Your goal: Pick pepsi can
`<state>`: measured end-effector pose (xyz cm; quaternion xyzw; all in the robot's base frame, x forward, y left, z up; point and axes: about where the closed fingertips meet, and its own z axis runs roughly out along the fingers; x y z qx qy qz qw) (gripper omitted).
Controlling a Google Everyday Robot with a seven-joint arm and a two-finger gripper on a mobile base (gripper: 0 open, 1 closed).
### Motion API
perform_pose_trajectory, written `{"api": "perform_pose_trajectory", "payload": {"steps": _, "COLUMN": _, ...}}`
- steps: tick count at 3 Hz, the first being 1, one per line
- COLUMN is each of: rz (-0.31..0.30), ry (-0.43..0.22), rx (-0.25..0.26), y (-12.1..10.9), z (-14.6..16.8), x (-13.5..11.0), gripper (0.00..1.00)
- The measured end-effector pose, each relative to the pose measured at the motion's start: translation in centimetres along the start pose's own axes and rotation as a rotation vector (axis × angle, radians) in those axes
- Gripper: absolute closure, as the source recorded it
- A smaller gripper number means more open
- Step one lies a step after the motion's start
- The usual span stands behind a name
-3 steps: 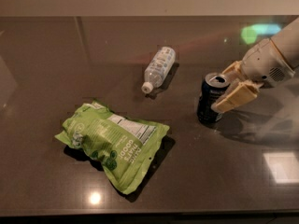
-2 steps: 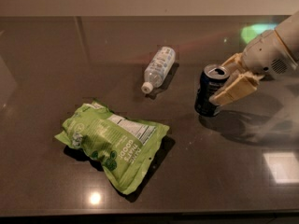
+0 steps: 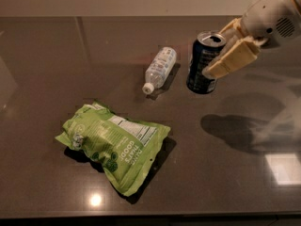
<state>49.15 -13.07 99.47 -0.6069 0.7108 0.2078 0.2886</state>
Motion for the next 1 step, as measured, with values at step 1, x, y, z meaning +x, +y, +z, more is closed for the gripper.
{"api": "perform_pose_trajectory", "payload": {"steps": 1, "rz": -0.011, "ry": -0.010, "rx": 0.010, "y": 0.02, "z": -1.05, "x": -2.40, "gripper": 1.00}}
